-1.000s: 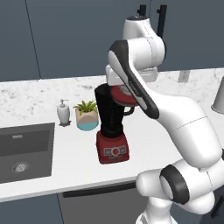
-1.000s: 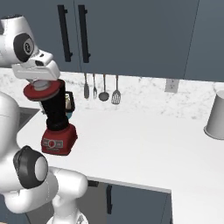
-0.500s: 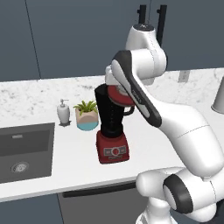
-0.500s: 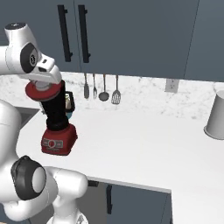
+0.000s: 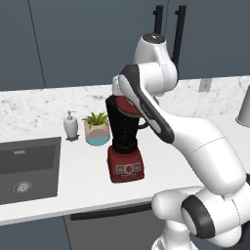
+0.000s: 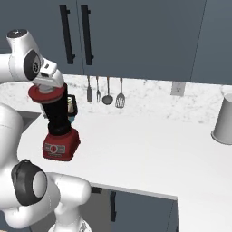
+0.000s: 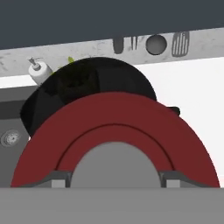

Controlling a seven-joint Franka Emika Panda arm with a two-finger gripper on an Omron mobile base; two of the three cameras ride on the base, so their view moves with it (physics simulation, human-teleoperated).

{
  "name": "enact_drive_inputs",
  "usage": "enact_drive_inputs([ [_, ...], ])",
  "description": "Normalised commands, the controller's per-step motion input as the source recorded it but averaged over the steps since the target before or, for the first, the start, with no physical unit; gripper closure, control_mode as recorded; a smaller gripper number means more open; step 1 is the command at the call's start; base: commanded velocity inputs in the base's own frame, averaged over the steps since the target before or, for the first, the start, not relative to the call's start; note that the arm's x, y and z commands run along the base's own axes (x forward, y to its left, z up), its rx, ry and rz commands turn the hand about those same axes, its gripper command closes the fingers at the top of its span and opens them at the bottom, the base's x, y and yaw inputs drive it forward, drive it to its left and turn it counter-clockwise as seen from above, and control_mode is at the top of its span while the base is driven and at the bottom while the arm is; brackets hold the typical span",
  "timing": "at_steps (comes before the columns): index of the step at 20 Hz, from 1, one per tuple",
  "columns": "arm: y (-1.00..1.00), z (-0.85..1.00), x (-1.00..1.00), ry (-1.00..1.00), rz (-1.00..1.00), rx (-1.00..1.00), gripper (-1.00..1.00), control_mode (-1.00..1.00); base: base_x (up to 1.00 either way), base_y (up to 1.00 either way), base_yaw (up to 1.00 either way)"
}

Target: Close the lid blender by securely placing the lid on top.

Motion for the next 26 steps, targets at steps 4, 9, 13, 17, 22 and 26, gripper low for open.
enact_drive_inputs([
  [4, 0.15, 0.0, 0.34, 0.0, 0.0, 0.0, 1.0, -1.0, 0.0, 0.0, 0.0],
  [9, 0.24, -0.01, 0.28, -0.01, 0.0, 0.0, 1.0, -1.0, 0.0, 0.0, 0.0],
  [13, 0.19, -0.03, 0.23, -0.07, 0.0, 0.0, 1.0, -1.0, 0.0, 0.0, 0.0],
  [17, 0.03, -0.04, 0.25, -0.11, 0.0, 0.0, 1.0, -1.0, 0.0, 0.0, 0.0],
  [22, 0.0, -0.03, 0.24, -0.12, 0.0, 0.0, 1.0, -1.0, 0.0, 0.0, 0.0],
  [26, 0.0, 0.0, 0.23, -0.13, 0.0, 0.0, 1.0, -1.0, 0.0, 0.0, 0.0],
])
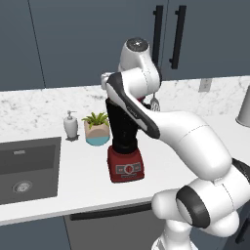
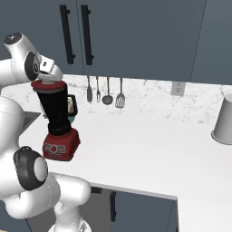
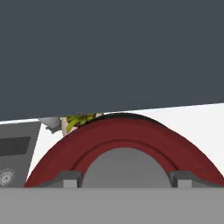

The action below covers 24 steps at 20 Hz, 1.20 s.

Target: Close the lid blender by securely placing the lid on top.

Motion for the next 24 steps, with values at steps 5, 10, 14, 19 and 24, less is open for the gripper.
enact_drive_inputs([
  [5, 0.0, 0.0, 0.14, -0.15, 0.0, 0.0, 1.0, -1.0, 0.0, 0.0, 0.0],
  [10, 0.0, 0.0, 0.04, -0.16, 0.0, 0.0, 1.0, -1.0, 0.0, 0.0, 0.0],
  [14, 0.0, 0.0, 0.06, -0.12, 0.0, 0.0, 1.0, -1.0, 0.0, 0.0, 0.0],
  [19, 0.0, 0.0, 0.07, -0.14, 0.0, 0.0, 1.0, -1.0, 0.0, 0.0, 0.0],
  [24, 0.0, 0.0, 0.06, -0.2, 0.0, 0.0, 1.0, -1.0, 0.0, 0.0, 0.0],
])
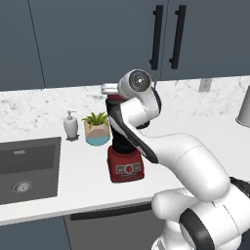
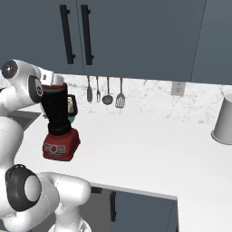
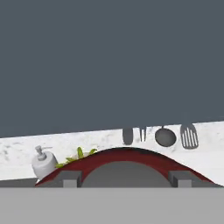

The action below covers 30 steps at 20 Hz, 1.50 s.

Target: Close the lid blender by securely placing the lid on top.

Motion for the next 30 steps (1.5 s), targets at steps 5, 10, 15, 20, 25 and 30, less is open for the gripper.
enact_drive_inputs([
  [5, 0.02, 0.0, 0.0, -0.26, 0.0, 0.0, 1.0, -1.0, 0.0, 0.0, 0.0],
  [10, 0.03, 0.0, 0.04, -0.26, 0.0, 0.0, 1.0, -1.0, 0.0, 0.0, 0.0],
  [15, 0.0, -0.01, 0.09, -0.24, 0.0, 0.0, 1.0, -1.0, 0.0, 0.0, 0.0],
  [20, -0.05, -0.28, 0.0, -0.08, 0.0, -0.08, 1.0, -1.0, 0.0, 0.0, 0.0],
  [25, -0.3, -0.34, 0.0, 0.0, 0.0, -0.11, 1.0, -1.0, 0.0, 0.0, 0.0],
  [30, -0.53, -0.36, 0.0, 0.0, 0.0, -0.11, 1.0, -1.0, 0.0, 0.0, 0.0],
])
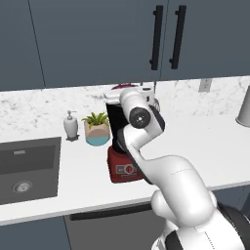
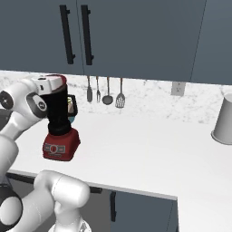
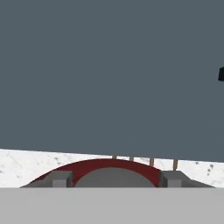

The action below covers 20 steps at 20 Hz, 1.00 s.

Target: Close the lid blender by securely placing the lid on top.

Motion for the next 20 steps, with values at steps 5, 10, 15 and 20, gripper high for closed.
enact_drive_inputs([
  [5, -0.51, -0.46, 0.0, 0.0, 0.0, -0.11, 1.0, -1.0, 0.0, 0.0, 0.0],
  [10, -0.01, -0.41, 0.09, -0.08, 0.0, -0.03, 1.0, -1.0, 0.0, 0.0, 0.0],
  [15, 0.25, -0.26, 0.31, -0.13, 0.0, 0.0, 1.0, -1.0, 0.0, 0.0, 0.0],
  [20, 0.26, -0.15, 0.5, -0.12, 0.0, 0.0, 1.0, -1.0, 0.0, 0.0, 0.0],
])
